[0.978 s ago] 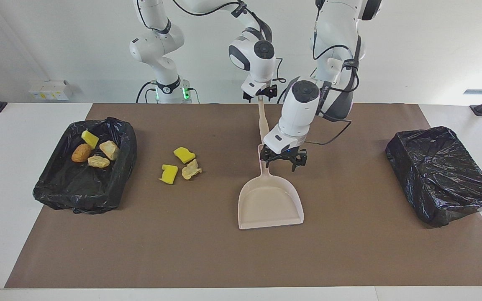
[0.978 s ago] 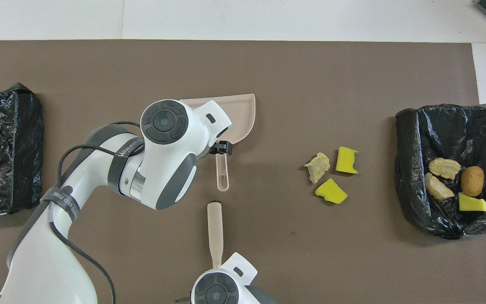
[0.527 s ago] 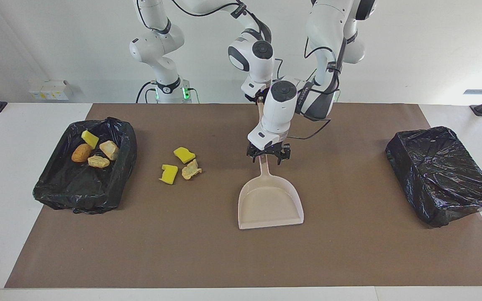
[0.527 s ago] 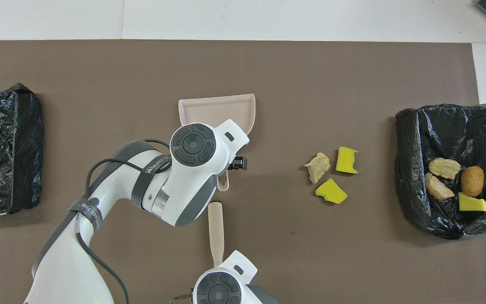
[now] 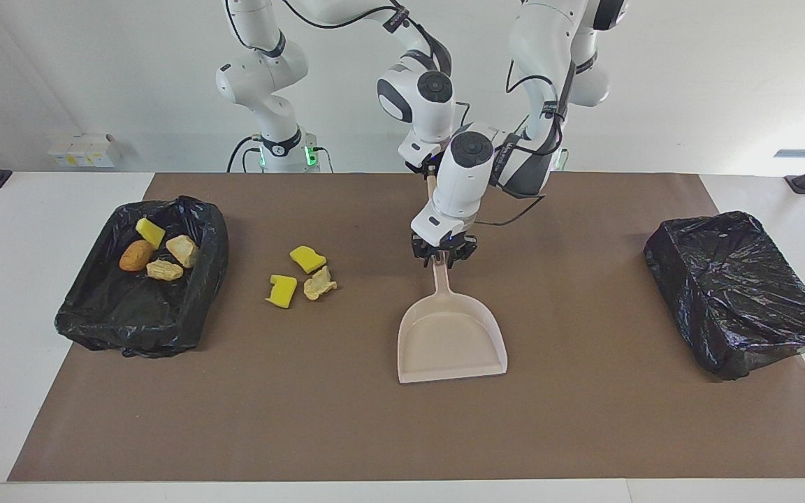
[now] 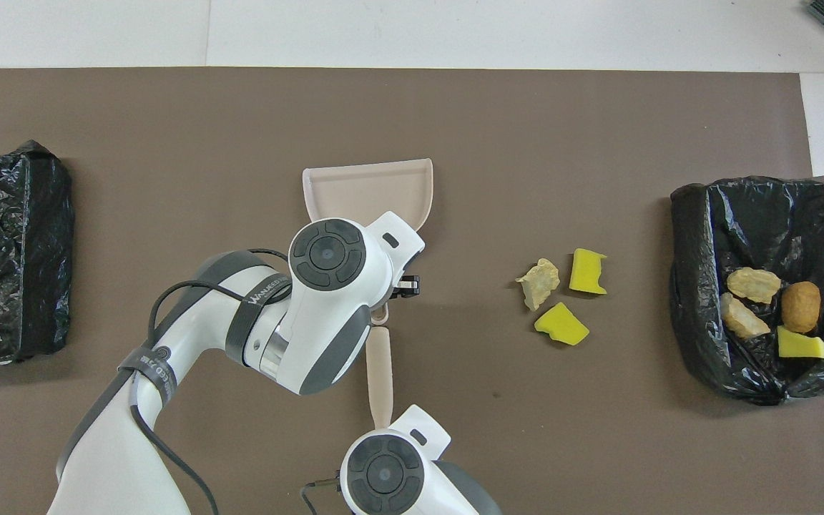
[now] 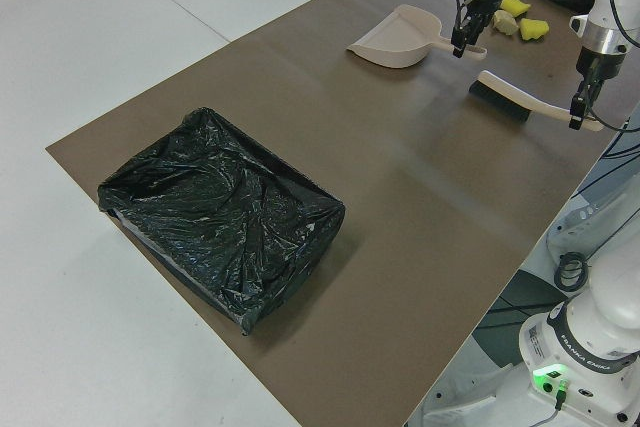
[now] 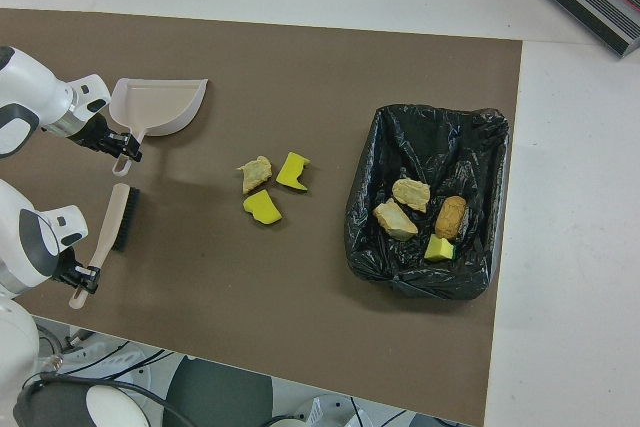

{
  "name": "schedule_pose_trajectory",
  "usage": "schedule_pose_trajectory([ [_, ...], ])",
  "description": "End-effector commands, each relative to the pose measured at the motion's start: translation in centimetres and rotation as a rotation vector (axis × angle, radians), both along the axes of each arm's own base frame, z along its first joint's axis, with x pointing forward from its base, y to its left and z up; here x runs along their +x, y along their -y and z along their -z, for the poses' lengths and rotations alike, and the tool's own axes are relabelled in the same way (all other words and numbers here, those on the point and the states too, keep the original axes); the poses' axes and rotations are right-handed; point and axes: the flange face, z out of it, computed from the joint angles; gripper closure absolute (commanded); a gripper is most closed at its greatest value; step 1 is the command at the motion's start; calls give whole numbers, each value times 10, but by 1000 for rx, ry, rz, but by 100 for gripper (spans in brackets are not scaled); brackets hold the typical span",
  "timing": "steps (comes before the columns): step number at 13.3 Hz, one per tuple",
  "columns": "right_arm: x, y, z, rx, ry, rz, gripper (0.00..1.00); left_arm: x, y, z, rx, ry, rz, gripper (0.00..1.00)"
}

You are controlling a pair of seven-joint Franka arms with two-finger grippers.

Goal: Sweep and dump trash in bin
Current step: 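Grasp the beige brush with the right gripper and lift it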

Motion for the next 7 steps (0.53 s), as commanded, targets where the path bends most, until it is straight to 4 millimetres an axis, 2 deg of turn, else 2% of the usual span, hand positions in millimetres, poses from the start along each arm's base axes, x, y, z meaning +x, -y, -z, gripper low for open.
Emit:
schedule_pose_trajectory([
  [1,21,54,-57,-14,8,-50,100,-10,-6,-3,-9,-3,-20,95],
  [3,34,92,-84,-18,-4,-65,100,-9,-8,-3,-4,-9,-23,100],
  [5,46,126,-99,-22,-21,-77,100,-3,-15,-3,-2,-7,-27,100],
  [7,66,171,-114,-14,-15,-82,100,5,-23,-4,-1,-1,-38,100],
])
